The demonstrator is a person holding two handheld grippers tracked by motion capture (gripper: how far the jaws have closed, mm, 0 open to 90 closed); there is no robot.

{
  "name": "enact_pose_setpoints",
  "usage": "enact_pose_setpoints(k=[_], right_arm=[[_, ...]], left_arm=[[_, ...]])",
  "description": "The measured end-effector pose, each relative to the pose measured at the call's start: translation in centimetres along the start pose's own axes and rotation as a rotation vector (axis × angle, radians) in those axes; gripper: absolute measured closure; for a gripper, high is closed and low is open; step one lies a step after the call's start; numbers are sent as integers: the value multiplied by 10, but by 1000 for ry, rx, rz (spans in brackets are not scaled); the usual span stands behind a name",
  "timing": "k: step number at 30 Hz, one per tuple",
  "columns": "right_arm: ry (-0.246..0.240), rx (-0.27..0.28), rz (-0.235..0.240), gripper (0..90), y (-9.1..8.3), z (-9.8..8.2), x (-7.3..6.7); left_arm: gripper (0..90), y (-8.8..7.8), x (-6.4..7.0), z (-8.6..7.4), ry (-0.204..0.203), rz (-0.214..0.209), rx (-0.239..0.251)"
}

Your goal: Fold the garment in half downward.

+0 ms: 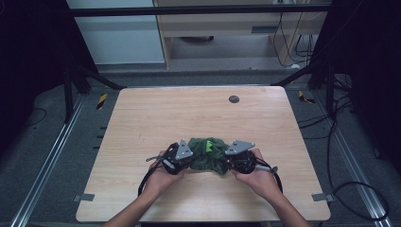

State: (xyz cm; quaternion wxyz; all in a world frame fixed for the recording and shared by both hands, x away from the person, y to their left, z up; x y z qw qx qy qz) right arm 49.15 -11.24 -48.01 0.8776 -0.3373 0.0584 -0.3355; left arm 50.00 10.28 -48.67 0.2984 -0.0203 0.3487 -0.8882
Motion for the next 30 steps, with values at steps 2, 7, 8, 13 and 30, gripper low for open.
enact_pose_setpoints(k=[2,7,8,13,30], right_arm=[[-4,-5,2,781,0,-2,-1],[-4,-3,1,789,-1,-7,-2],[-5,-4,2,788,-1,-8,-2],[-4,6,6,788,-5,-10,-4],[-36,19,11,816,-10,-18,-12]], left_arm=[[895,0,1,-1,-2,-4,1],[900,-2,3,-3,0,9,3],[900,-3,3,-4,-4,10,7],[900,-9,2,-8,-22,12,31],[900,-16,8,-21,-34,14,50]])
Point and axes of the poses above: each handheld gripper's, and its own axes: y roughly forward along the jaws, z roughly out of its top, x roughly to its right, the point moved 3 cm from there along y, roughly forward along the jaws, and after that the axes turned 1 degree about x, right-handed, at the moved point
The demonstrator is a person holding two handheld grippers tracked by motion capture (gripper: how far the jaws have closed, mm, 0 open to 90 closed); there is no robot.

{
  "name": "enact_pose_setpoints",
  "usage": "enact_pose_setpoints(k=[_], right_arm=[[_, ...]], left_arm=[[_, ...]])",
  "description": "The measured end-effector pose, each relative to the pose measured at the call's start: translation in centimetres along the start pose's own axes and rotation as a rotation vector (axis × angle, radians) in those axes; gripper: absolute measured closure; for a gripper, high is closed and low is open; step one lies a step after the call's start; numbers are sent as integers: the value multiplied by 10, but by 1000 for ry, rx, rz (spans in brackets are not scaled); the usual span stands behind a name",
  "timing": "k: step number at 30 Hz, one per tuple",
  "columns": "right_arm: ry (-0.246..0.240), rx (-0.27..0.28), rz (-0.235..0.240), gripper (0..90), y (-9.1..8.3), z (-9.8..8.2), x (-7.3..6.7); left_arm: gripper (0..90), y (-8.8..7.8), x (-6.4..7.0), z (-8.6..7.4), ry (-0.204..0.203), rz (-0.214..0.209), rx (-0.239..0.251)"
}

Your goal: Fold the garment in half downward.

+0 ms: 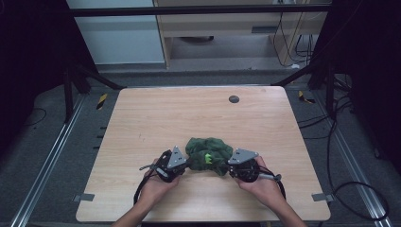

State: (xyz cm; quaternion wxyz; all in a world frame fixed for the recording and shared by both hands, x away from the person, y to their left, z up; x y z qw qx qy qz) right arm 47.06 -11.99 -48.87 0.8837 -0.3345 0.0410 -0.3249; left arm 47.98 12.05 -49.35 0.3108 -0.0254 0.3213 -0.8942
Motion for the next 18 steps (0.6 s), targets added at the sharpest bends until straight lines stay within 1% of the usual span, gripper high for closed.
enact_pose_setpoints(k=[1,3,5,7,8,11,12,14,15,17,18], right_arm=[[1,-2,-6,818,-1,0,0],[5,10,-12,821,-2,0,1],[5,14,-8,822,-4,-1,1],[-10,11,0,800,-4,-3,-1],[-15,8,-4,783,-5,-4,-2],[-17,4,2,766,-6,-8,-4],[-17,4,4,754,-6,-9,-5],[-20,2,11,733,-6,-11,-7],[-21,-1,7,730,-7,-11,-7],[-19,0,6,717,-7,-11,-7],[-17,0,3,712,-7,-11,-7]], left_arm=[[900,-1,1,0,0,4,6],[900,-2,2,0,-3,-2,12],[900,-3,5,0,-1,-7,13],[900,-3,7,-1,3,-9,14],[900,-3,8,-2,5,-9,14],[900,-6,8,-1,6,-8,21],[900,-7,7,1,11,4,28],[899,-9,4,6,22,13,43],[893,-9,2,9,22,24,54],[872,-9,-3,16,18,23,69],[867,-8,-6,20,18,31,73]])
Point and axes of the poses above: each handheld gripper's, and its own axes: y roughly forward along the jaws, z roughly out of its top, x roughly to its right, the point moved 3 cm from there along y, roughly forward along the jaws, and after that the axes turned 1 degree about x, right-handed, at the moved point
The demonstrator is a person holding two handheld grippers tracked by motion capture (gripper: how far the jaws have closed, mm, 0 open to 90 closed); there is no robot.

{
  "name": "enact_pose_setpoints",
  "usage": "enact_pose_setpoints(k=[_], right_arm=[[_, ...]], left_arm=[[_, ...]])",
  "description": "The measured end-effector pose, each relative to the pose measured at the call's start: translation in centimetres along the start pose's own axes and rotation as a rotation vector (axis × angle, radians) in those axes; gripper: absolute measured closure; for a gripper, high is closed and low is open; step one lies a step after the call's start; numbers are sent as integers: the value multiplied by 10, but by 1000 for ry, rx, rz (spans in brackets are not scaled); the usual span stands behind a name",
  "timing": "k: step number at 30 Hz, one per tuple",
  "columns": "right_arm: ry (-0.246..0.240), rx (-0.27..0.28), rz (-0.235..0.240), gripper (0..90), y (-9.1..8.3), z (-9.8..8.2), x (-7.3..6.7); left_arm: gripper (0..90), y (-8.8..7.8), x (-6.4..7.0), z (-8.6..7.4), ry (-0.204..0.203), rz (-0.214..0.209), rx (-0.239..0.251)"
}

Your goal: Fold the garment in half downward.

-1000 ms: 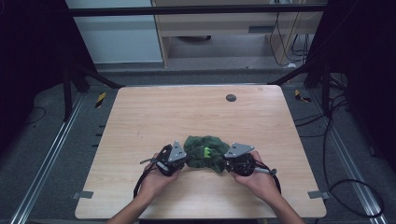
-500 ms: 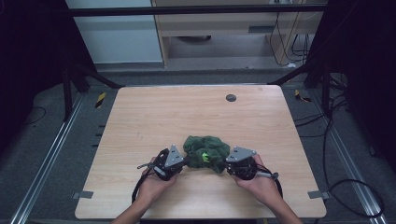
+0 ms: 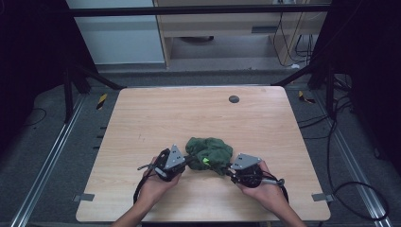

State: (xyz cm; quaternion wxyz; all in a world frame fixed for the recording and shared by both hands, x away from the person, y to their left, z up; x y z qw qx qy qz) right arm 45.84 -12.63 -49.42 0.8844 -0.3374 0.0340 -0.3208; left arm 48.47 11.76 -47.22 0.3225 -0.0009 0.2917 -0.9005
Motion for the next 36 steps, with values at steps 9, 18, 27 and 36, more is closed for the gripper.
enact_pose_setpoints(k=[9,18,27,36], right_arm=[[29,-4,-24,584,-4,-2,3],[132,-32,-129,242,-12,-13,20],[266,-65,-190,127,-7,-29,52],[405,-94,-295,98,3,-49,81]], left_arm=[[803,17,3,18,-14,-36,23],[763,18,30,-5,27,-71,-44],[541,-8,-8,-11,-70,43,-29],[222,-1,-60,-51,-239,158,-145]])
Point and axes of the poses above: each handheld gripper's, and its own axes: y roughly forward along the jaws, z roughly out of its top, x roughly to its right, the point moved 3 cm from there along y, roughly forward along the jaws, and after that the axes turned 1 degree about x, right-handed, at the moved point
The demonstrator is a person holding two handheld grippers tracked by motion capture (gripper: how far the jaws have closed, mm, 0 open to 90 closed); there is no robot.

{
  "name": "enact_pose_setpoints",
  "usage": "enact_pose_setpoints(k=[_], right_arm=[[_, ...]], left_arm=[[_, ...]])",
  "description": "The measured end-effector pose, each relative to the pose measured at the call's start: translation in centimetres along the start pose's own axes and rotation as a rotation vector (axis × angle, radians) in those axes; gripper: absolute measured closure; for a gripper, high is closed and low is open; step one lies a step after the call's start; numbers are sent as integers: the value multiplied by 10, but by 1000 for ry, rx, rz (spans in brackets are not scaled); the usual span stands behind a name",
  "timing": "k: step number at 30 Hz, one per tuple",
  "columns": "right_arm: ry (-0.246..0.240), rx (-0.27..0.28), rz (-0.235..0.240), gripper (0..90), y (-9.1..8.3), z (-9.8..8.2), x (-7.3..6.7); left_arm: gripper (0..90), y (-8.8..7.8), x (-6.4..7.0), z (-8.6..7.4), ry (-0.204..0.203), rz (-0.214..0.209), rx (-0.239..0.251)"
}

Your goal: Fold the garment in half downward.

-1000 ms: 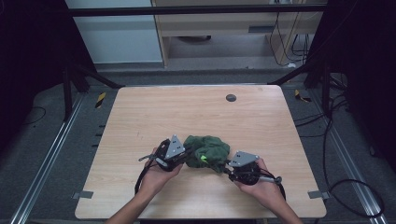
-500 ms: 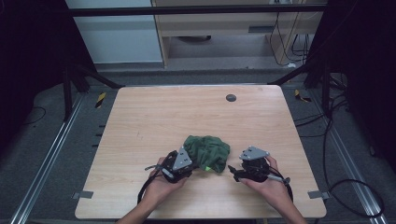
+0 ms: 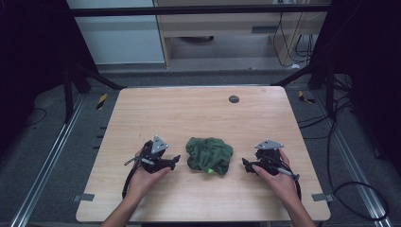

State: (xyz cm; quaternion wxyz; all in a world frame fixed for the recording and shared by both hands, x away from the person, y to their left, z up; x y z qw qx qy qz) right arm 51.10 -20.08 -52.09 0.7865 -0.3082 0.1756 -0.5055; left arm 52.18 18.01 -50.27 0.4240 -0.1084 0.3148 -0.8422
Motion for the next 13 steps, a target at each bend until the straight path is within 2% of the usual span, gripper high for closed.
enact_pose_setpoints(k=[3,5,6,8,10,13], right_arm=[[63,-19,-41,103,7,-2,7],[90,-21,-48,70,12,-3,11],[88,-10,-53,60,13,-4,12],[97,-8,-54,49,13,-4,12],[101,-11,-60,38,14,-4,13],[108,-17,-69,15,14,-5,14]], left_arm=[[160,9,-12,-11,-75,15,-36],[123,14,-18,-15,-124,23,-70],[123,14,-20,-17,-149,28,-75],[110,17,-21,-19,-153,28,-74],[82,18,-21,-21,-113,43,-70],[67,18,-20,-21,-110,40,-76]])
Point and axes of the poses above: each handheld gripper's, and its own axes: y roughly forward along the jaws, z roughly out of its top, x roughly to its right, the point moved 3 cm from there along y, roughly forward along the jaws, and after that the axes turned 1 degree about x, right-handed, at the moved point
